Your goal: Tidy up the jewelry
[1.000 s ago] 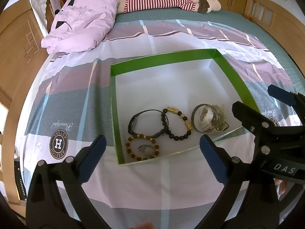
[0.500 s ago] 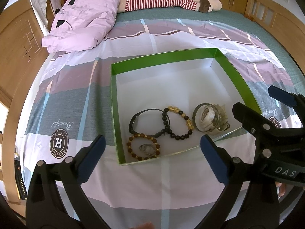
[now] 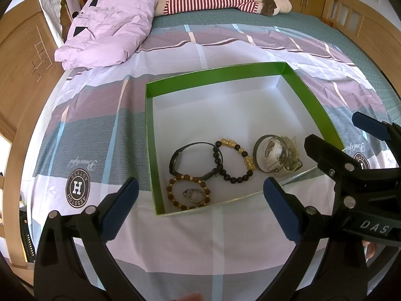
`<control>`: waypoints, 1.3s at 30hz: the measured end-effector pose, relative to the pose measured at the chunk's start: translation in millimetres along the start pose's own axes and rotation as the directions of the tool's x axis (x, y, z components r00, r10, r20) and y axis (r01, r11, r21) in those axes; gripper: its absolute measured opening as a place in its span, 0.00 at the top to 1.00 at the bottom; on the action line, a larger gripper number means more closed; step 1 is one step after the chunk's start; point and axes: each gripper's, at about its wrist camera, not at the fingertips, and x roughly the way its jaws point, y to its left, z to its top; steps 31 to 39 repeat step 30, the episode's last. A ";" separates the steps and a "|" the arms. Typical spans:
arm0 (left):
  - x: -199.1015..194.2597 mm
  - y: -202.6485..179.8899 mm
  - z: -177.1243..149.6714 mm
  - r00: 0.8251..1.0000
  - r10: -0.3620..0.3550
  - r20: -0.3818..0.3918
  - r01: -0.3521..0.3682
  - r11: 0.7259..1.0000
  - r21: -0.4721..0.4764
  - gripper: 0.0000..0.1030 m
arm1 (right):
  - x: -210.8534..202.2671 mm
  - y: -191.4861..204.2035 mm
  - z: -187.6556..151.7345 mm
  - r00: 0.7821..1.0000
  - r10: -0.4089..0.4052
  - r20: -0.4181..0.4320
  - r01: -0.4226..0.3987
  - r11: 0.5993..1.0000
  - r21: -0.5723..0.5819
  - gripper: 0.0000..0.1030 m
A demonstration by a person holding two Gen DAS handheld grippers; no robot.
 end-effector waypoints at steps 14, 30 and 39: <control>1.8 1.3 0.3 1.000 0.003 -0.008 -0.003 1.000 0.004 0.02 | -0.4 2.6 -0.9 1.000 -0.004 0.001 0.004 1.000 0.002 0.01; 7.4 2.0 -0.3 0.999 -0.005 -0.031 0.005 1.000 0.007 0.02 | 2.9 1.9 -2.7 1.000 0.009 -0.008 -0.009 1.000 -0.006 0.01; 7.4 2.0 -0.3 0.999 -0.005 -0.031 0.005 1.000 0.007 0.02 | 2.9 1.9 -2.7 1.000 0.009 -0.008 -0.009 1.000 -0.006 0.01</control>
